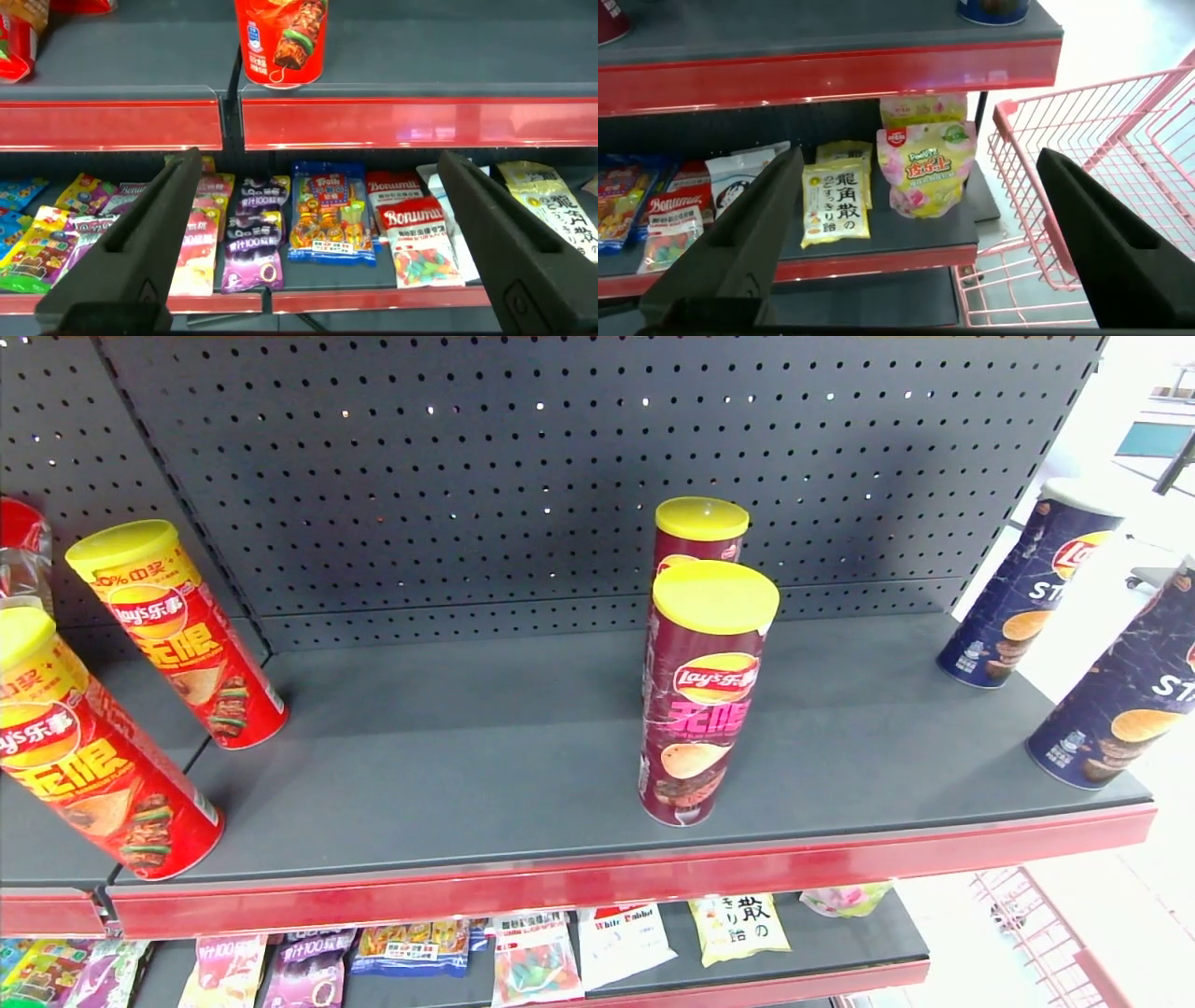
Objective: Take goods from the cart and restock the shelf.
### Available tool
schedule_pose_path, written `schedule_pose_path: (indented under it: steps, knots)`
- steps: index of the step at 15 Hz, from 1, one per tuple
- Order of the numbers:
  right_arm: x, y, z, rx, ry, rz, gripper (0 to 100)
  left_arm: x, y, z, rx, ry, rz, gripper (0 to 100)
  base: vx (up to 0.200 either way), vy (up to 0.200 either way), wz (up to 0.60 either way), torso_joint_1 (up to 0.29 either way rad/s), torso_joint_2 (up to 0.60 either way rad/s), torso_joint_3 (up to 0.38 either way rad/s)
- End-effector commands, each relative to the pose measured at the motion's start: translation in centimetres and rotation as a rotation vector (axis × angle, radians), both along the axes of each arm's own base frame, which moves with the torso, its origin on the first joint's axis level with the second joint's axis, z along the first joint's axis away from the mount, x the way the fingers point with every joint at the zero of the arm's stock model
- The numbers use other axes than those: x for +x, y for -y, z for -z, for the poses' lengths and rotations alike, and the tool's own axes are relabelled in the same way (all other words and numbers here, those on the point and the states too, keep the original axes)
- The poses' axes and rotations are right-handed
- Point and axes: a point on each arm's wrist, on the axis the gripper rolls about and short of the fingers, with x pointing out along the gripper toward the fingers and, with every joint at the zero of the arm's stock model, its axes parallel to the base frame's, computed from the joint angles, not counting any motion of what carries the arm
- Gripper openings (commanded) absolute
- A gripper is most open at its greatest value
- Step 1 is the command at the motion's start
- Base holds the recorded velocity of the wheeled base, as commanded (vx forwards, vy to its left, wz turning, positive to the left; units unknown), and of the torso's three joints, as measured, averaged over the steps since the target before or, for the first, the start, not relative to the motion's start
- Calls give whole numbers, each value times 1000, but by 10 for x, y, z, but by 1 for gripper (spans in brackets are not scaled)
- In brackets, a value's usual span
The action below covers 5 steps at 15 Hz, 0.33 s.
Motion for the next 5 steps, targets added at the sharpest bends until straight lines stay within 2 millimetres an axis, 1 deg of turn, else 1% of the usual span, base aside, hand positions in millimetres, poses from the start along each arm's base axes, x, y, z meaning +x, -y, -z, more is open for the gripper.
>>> schedule_pose_path:
  steps: [1,5]
  knots:
    - [-1,0,0,0,8,1,100,0,0,0,-1,-1,-1,100,0,0,0,0,0,0]
    - [-1,0,0,0,8,2,100,0,0,0,-1,-1,-1,100,0,0,0,0,0,0]
